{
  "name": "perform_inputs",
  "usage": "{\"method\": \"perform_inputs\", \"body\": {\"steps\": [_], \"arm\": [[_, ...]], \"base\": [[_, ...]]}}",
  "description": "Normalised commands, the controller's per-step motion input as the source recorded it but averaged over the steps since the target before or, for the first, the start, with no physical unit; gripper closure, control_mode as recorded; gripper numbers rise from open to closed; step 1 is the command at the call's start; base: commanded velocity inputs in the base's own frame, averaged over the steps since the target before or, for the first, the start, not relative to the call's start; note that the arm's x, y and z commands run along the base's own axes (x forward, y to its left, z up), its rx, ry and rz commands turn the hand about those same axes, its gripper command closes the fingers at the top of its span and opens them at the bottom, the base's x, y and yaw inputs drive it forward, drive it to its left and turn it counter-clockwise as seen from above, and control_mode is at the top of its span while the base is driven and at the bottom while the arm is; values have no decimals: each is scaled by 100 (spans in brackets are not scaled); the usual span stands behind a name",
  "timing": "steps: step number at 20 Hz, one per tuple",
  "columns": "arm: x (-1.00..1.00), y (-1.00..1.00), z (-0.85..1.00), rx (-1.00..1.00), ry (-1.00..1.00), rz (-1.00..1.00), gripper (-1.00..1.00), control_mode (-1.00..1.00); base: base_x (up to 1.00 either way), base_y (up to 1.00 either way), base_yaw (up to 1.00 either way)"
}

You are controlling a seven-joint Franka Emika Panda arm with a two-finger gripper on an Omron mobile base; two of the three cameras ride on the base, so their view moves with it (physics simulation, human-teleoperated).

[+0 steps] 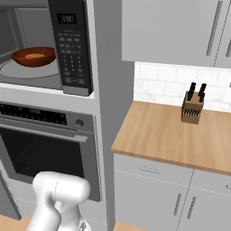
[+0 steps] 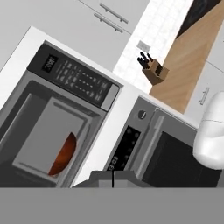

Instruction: Open the microwave, place the bowl with waffle inside the microwave, then close the microwave door and turn it on.

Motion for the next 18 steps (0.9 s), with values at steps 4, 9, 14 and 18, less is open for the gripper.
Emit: {"method": "perform_inputs", "body": {"steps": [4,9,14,18], "arm": [[1,35,-70,-13,-31,8,100,-100],[21,33,-62,-17,-17,2,100,-100],[53,36,-55,-16,-15,0,100,-100],[63,36,-55,-16,-11,0,100,-100]], "base": [[0,0,0],[0,0,0],[0,0,0],[0,0,0]]}}
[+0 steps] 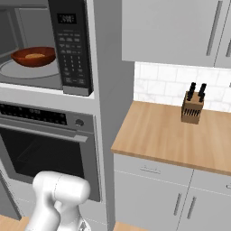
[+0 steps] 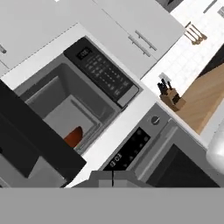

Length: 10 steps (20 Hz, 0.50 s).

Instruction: Open the microwave, place the bowl with waffle inside the microwave, then close the microwave door and turn it on.

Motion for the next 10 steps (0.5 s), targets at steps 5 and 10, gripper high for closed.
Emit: {"method": "perform_inputs", "body": {"steps": [5,10], "arm": [[57,30,-45,-12,-12,0,100,-100],[57,22,-14,-3,-8,0,100,-100]], "base": [[0,0,0],[0,0,0]]}}
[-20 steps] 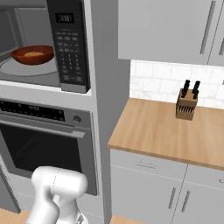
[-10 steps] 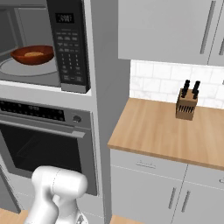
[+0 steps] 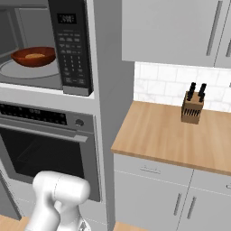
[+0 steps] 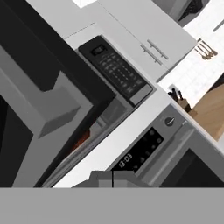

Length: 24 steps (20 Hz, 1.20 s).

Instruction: Open the microwave, place the bowl with waffle inside the microwave, then close the microwave door and turn it on.

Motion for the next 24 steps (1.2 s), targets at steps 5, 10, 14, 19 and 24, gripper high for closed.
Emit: {"method": "perform_inputs", "body": {"steps": [5,10,14,19,24], "arm": [[62,22,0,0,0,1,100,-100],[45,35,0,0,0,0,100,-100],[28,40,1,0,-3,0,100,-100],[19,41,25,6,-7,0,100,-100],[0,23,41,14,-19,0,100,-100]], "base": [[0,0,0],[0,0,0],[0,0,0],[0,0,0],[0,0,0]]}}
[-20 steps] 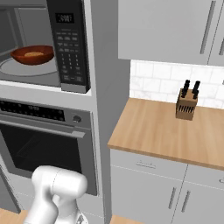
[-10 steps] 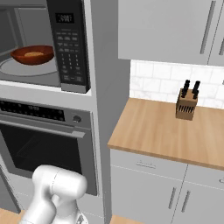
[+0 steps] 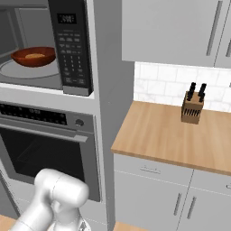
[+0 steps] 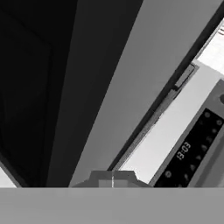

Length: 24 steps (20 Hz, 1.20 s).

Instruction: Open the microwave, place the bowl with waffle inside the microwave, then close the microwave door and turn it on.

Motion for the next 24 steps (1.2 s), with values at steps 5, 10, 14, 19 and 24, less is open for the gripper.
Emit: {"method": "perform_inputs", "body": {"steps": [5,10,14,19,24], "arm": [[7,-10,31,21,-22,-1,100,-100],[37,-46,24,23,-20,-5,100,-100],[55,-72,31,28,-11,0,100,-100],[54,-100,36,37,0,0,100,-100],[72,-97,18,32,4,9,100,-100]], "base": [[0,0,0],[0,0,0],[0,0,0],[0,0,0],[0,0,0]]}}
